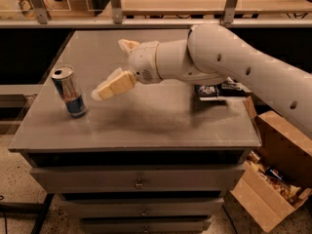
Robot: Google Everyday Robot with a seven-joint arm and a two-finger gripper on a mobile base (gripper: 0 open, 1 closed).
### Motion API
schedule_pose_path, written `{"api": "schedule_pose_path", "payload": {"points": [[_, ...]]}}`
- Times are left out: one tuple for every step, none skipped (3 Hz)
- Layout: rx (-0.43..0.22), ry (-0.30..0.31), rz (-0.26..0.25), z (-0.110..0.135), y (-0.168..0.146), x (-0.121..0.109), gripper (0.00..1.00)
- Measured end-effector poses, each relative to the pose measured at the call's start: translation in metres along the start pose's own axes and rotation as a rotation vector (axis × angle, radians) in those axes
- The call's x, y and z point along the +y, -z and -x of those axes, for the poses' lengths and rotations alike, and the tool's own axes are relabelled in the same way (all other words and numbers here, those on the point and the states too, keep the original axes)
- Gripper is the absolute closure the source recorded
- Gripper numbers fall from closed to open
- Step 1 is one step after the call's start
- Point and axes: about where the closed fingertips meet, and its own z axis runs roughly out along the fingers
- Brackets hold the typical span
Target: Pick redbull can
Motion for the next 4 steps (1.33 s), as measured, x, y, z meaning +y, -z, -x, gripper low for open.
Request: {"api": "schedule_pose_path", "payload": {"points": [[-0.005,-0.004,0.049,0.005,-0.011,0.014,0.0],[-0.016,-0.016,0.089,0.008,-0.022,0.027,0.0],[0.0,-0.018,0.113,0.003,-0.037,0.035,0.0],[0.0,-0.018,0.133,0.001,-0.051,0.039,0.0]]}}
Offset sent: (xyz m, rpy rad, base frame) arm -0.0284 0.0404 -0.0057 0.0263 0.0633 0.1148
